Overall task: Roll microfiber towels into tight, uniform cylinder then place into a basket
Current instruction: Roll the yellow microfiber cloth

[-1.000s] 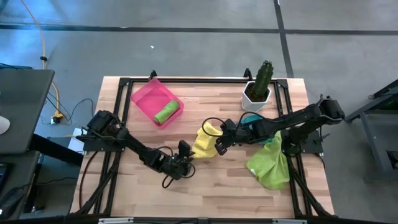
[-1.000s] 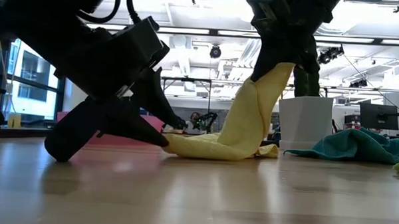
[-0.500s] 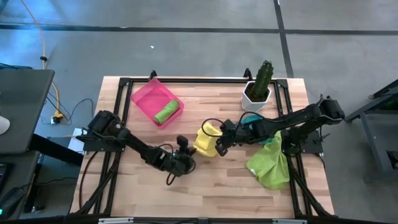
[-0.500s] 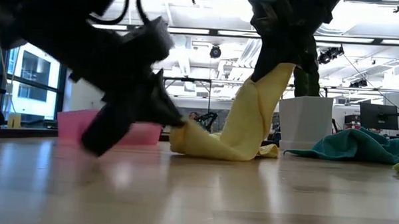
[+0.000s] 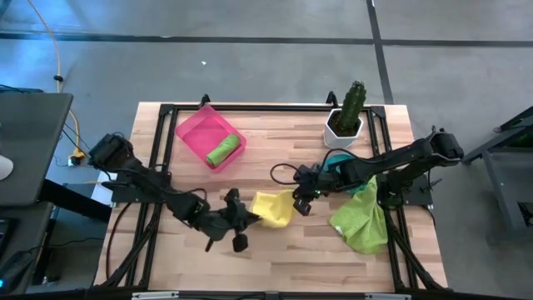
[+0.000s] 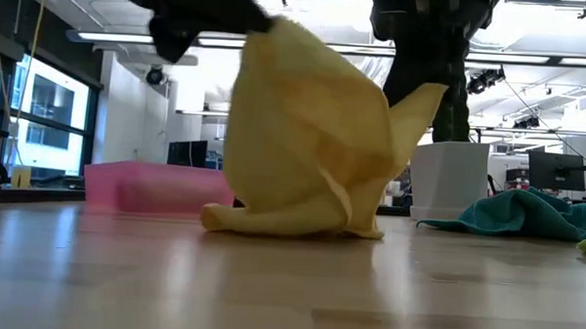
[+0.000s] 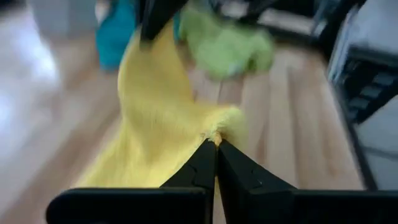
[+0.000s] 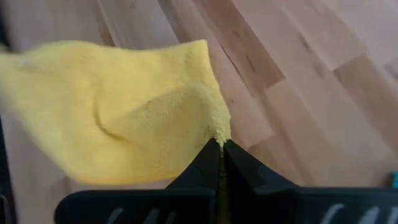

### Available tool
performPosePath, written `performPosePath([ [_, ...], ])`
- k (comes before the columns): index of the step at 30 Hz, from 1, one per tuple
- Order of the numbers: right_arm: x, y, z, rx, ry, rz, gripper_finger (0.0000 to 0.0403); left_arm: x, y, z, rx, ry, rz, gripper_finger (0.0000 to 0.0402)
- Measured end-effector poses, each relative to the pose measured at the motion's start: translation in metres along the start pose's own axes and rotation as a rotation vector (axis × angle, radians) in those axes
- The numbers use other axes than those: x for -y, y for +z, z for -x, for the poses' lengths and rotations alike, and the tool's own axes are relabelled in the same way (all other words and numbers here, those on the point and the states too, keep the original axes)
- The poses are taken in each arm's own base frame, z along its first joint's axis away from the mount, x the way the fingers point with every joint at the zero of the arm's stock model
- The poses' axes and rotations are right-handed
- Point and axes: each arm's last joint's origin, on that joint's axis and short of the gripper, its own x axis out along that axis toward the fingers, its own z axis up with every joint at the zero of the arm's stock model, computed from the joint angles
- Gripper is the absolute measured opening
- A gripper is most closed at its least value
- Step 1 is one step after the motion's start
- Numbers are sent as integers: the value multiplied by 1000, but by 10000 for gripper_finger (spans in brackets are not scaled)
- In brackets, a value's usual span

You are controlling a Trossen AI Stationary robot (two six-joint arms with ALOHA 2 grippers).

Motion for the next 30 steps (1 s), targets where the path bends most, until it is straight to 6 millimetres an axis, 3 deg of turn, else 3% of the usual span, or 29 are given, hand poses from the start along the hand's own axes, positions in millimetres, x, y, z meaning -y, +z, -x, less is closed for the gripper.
performPosePath([
  [6, 2, -2, -9, 12, -88, 115, 0, -20, -42, -13, -303, 172, 153, 1],
  [13, 7, -12, -33, -71, -187, 173, 0, -26, -77, -34, -427, 274, 128, 2],
  [22, 7, -24, -70, -161, -200, 233, 12, -23, -81, -38, -398, 270, 127, 36],
  [30, 4, -19, -57, -136, -167, 332, 89, -19, -71, -32, -417, 201, 45, 99],
])
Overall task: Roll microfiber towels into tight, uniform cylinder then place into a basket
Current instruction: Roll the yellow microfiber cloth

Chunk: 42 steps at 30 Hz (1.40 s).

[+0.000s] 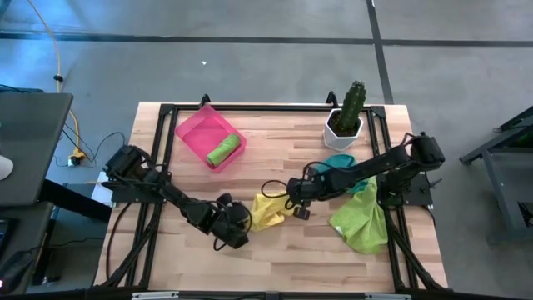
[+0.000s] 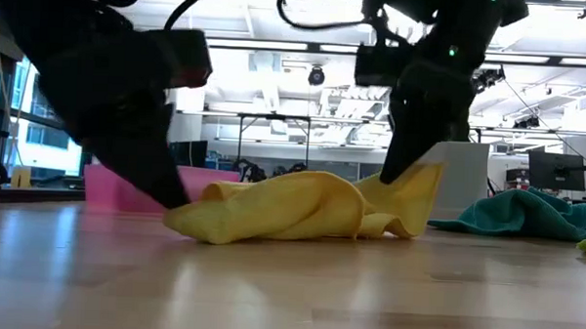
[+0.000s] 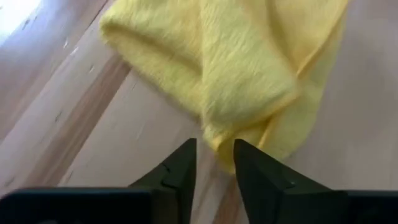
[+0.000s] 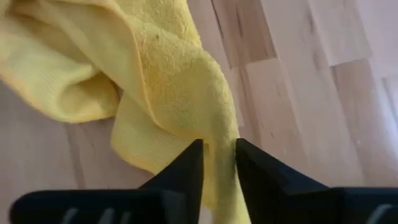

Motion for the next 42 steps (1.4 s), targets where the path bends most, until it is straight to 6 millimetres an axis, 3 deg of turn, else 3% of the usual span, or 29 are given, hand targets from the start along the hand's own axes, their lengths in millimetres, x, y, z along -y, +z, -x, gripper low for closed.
performPosePath([
  [9, 7, -2, 33, 18, 6, 153, 123, 18, 26, 16, 64, -78, -132, 141],
  [13, 3, -9, 33, -26, 1, 257, 124, 24, 32, 18, 110, -72, -289, 142],
  [20, -8, -15, 27, -55, 7, 270, 124, 25, 23, 7, 100, -17, -567, 142],
  [24, -14, -17, 28, -56, 13, 268, 124, 27, 19, 1, 106, 5, -612, 141],
  [34, -19, -19, 26, -53, 20, 255, 124, 28, 13, -1, 202, 206, -686, 119],
  [42, -19, -19, 26, -51, 20, 251, 124, 29, 12, 1, 213, 236, -700, 63],
])
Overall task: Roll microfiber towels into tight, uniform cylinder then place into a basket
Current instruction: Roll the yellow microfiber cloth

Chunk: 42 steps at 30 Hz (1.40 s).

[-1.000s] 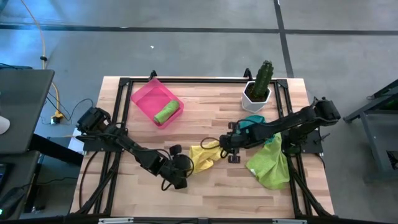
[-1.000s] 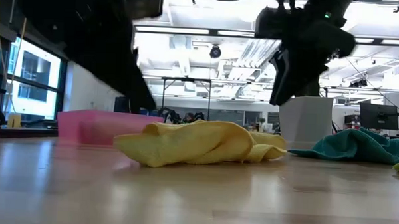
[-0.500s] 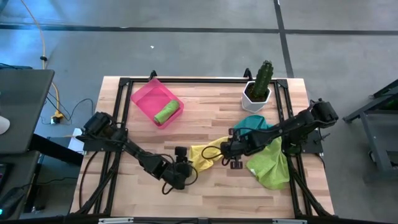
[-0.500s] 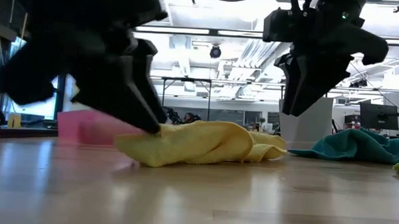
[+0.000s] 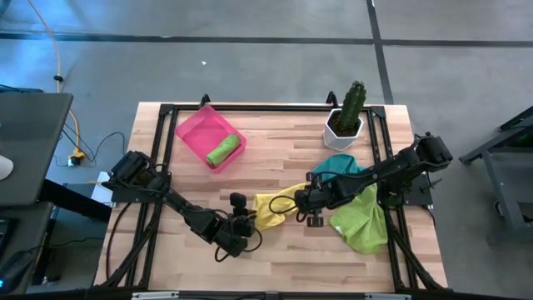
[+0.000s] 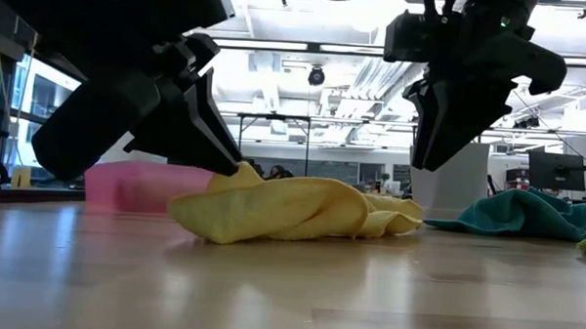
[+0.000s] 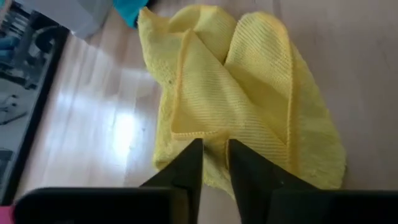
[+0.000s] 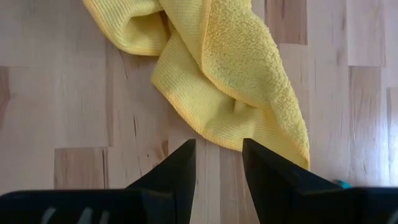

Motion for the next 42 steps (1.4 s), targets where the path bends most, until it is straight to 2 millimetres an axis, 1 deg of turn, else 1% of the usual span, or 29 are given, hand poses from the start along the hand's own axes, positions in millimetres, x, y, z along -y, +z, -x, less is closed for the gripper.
performPosePath([
  [4, 0, 0, 0, 1, 0, 0, 124, 0, -1, 0, -11, -23, 35, 18],
  [6, 0, 0, 0, 1, 0, 0, 124, 0, -2, 0, -20, -21, 49, 5],
  [12, 0, 0, 0, 2, 0, 0, 124, -1, -6, 0, -45, 19, 105, 11],
  [16, 0, 0, 0, 2, 0, -1, 124, -1, -7, 0, -58, -17, 150, 14],
  [19, 0, 0, 0, 2, 1, -1, 124, 1, -7, -1, -92, -108, 219, 26],
  [22, 0, 0, 0, 3, 1, -1, 124, 1, -7, -3, -122, -172, 281, 49],
  [26, 0, 1, 0, 7, 1, -3, 124, 1, -7, -3, -126, -166, 298, 86],
  [33, 0, 1, 0, 6, 2, -38, 124, -2, -13, -3, -157, -107, 235, 142],
  [37, 0, 1, 0, 6, 2, -38, 124, -4, -15, -2, -167, -73, 212, 153],
  [42, 0, 1, 0, 7, 3, -39, 124, -5, -15, -3, -158, -45, 211, 148],
])
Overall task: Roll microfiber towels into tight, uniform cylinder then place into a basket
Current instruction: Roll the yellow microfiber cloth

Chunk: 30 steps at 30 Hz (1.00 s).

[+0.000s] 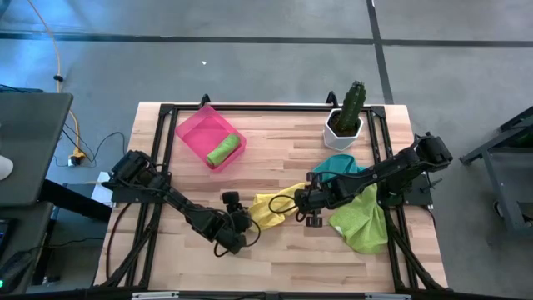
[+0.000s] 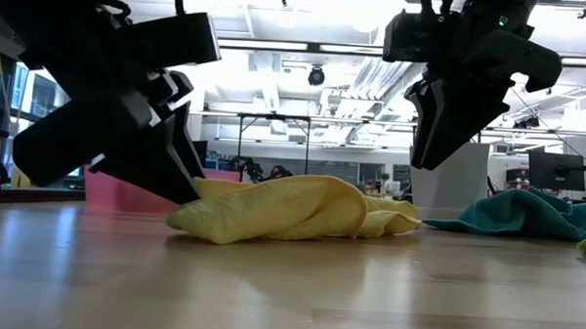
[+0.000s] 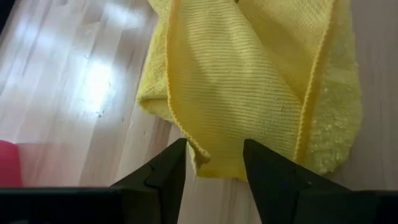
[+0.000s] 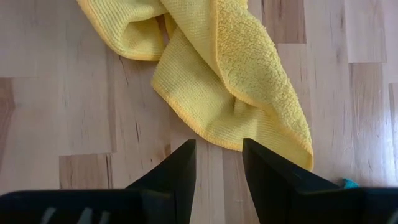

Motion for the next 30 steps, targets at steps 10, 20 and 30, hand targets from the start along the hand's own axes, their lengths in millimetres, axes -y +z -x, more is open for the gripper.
performPosePath([
  [10, 0, 0, 0, 2, 2, 1, 124, -11, 4, -10, -18, 28, 111, 26],
  [20, -1, 14, 1, 149, -59, 88, 124, -12, 30, 4, -4, 5, 147, 3],
  [30, -7, 34, 5, 350, 12, 157, 124, -20, 78, 51, 76, 19, 29, 1],
])
